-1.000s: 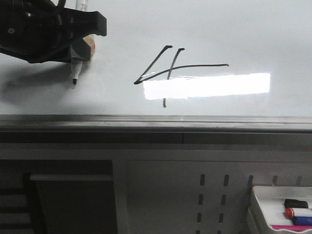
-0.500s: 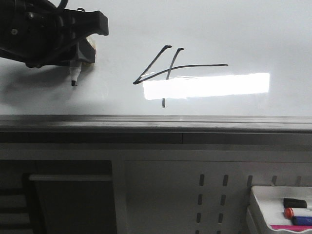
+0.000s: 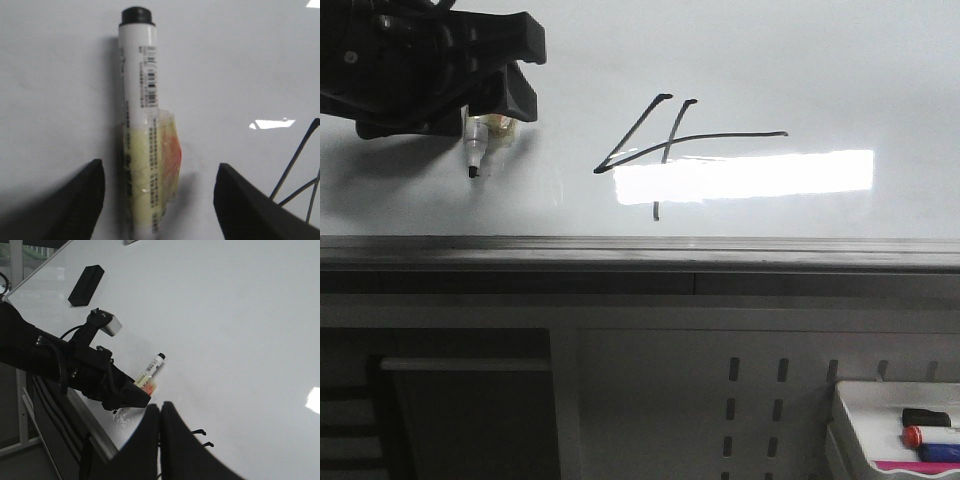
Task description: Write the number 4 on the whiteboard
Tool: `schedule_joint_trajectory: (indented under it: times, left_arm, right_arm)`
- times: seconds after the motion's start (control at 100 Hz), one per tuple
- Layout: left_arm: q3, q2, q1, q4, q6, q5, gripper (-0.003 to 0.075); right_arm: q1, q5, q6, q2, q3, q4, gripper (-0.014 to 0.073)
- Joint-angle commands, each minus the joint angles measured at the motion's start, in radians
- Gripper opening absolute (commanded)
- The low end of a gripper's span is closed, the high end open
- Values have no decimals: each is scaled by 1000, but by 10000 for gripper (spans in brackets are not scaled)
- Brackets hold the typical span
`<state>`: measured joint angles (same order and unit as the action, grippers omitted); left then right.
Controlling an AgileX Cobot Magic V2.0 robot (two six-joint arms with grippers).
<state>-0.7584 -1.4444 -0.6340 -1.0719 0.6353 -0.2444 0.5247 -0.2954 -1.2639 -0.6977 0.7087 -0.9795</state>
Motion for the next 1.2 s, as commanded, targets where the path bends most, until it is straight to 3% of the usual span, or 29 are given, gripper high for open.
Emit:
schedule_joint_trajectory:
  times: [0.0, 0.2, 0.46, 0.54, 0.71, 0.81, 0.99, 1.19]
  left_arm:
    - [-13, 7, 6, -22, -6, -59, 486]
    - [-17, 129, 6, -9, 22, -25, 485]
    - [25, 476, 6, 3, 256, 138, 470]
    - [90, 593, 15, 3, 295, 136, 392]
    - [281, 834, 39, 3, 343, 136, 120]
    - [380, 948, 39, 1, 343, 138, -15]
    - [492, 1085, 39, -17, 343, 156, -20]
    - [522, 1110, 39, -17, 343, 156, -20]
  right_arm:
    - [-4, 32, 5, 5, 27, -25, -64]
    - [-4, 33, 5, 5, 27, -25, -64]
    - [-4, 101, 5, 39, 13, -25, -64]
    - [-4, 150, 5, 77, -36, -25, -64]
    - [-4, 312, 5, 230, -247, -29, -64]
    - [-4, 338, 5, 335, -337, -29, -64]
    - [-4, 317, 5, 451, -382, -29, -64]
    - [-4, 317, 5, 465, -382, -29, -64]
